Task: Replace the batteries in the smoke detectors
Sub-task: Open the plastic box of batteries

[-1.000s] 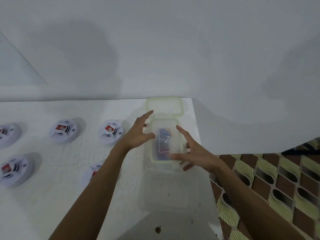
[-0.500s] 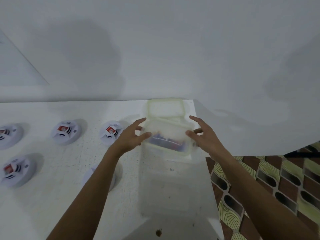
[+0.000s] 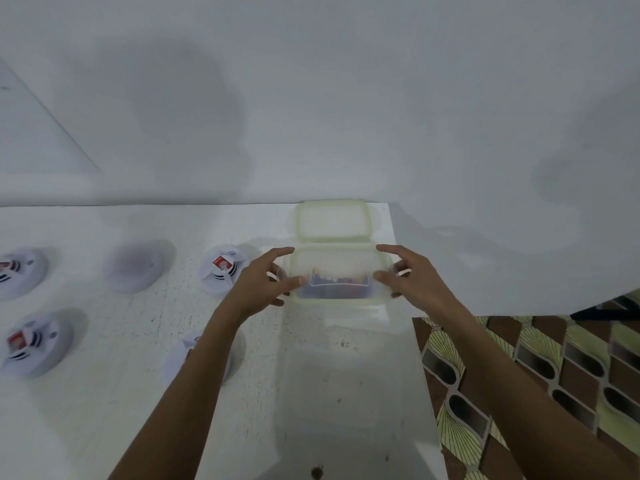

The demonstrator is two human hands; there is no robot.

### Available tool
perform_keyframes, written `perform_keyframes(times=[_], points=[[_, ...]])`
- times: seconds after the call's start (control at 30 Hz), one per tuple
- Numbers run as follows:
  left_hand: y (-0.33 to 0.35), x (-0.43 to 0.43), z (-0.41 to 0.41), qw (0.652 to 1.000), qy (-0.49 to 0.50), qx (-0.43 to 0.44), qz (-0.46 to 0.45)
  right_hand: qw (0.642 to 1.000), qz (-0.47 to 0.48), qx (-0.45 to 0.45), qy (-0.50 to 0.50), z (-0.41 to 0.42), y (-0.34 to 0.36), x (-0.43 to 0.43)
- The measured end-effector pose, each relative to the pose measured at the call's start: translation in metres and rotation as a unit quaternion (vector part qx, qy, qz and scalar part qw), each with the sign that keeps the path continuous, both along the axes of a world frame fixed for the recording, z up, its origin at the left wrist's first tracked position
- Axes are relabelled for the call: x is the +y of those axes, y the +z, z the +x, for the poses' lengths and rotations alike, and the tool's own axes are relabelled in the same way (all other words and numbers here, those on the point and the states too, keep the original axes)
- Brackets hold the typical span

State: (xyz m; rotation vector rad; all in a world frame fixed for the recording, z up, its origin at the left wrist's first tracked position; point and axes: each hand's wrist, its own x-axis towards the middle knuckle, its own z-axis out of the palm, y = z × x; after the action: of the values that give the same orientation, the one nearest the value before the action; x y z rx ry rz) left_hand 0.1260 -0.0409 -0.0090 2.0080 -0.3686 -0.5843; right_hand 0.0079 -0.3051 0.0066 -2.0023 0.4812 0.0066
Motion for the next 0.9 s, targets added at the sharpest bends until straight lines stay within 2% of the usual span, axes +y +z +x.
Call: perform_keyframes(times=[0.1,0.33,0.5,0.67,0.9], points=[[0.006,0.001,0.004,0.998,-0.015,-0.047,0.031,1.0,-0.023,-0.005,0.0,0.002,0.009,-0.003],[0.045,-0.004,0.026,0.996,0.007,-0.088,-0.026,0.997,-0.056,-0.056,0.008,0.034,0.039,-0.017],[0.052,-0.027,0.071,0.994,0.014,-0.11,0.002,0.994,-0.091,-0.055,0.018,0.083,0.048,-0.031],[0.027,-0.05,0.109,0.984,-0.008,-0.149,0.093,0.992,-0.121,0.001,0.031,0.125,0.034,-0.042],[-0.023,-0.061,0.122,0.967,-0.048,-0.14,0.207,0.978,-0.178,0.087,0.071,0.149,-0.022,-0.049]])
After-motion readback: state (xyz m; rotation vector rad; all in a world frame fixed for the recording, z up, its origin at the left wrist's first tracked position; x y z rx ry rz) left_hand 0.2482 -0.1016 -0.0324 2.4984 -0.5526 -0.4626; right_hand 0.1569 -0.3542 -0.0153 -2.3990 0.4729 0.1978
